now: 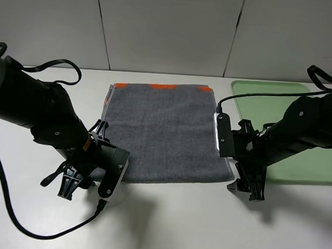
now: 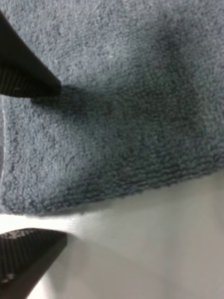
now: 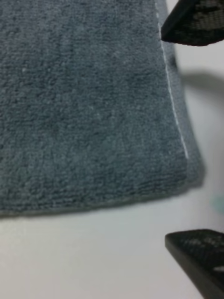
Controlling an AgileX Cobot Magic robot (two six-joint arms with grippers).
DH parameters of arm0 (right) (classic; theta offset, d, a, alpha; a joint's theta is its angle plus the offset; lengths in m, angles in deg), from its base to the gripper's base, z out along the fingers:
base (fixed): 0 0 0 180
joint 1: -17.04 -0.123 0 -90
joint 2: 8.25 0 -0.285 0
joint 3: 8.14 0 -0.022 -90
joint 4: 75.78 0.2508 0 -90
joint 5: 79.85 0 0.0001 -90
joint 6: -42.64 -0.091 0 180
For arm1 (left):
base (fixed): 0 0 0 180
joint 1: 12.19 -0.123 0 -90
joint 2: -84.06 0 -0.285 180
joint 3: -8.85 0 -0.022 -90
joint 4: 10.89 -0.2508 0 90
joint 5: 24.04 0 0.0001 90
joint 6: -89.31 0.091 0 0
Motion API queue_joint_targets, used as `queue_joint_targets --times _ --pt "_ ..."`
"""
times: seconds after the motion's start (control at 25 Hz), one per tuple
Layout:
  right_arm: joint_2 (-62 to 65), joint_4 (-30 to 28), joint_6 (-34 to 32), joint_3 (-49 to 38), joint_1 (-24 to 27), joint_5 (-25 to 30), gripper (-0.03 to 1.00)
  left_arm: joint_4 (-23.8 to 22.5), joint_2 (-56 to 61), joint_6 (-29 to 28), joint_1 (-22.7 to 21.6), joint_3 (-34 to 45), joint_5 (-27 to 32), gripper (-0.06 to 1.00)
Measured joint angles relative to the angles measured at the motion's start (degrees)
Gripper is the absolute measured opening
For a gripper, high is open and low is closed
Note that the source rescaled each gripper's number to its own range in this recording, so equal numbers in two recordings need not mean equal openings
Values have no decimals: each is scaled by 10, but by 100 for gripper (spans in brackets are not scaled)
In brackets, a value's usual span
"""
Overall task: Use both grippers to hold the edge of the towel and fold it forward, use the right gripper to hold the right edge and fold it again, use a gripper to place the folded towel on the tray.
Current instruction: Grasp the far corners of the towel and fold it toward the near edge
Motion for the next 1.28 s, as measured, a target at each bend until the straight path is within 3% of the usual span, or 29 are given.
queue_joint_targets --times 0.32,0.72,1.0,1.08,1.28 --pt "-6 7 -1 3 0 -10 83 -1 0 0 0 1 1 55" --pt "-16 10 1 3 0 -25 47 -3 -2 0 0 2 9 28" --pt "-19 6 1 3 0 -40 41 -5 -4 1 0 4 9 8" --pt "-20 5 1 3 0 -41 36 -6 -5 1 0 4 9 4" --pt "-23 0 3 3 0 -37 13 -7 -5 1 0 4 8 1"
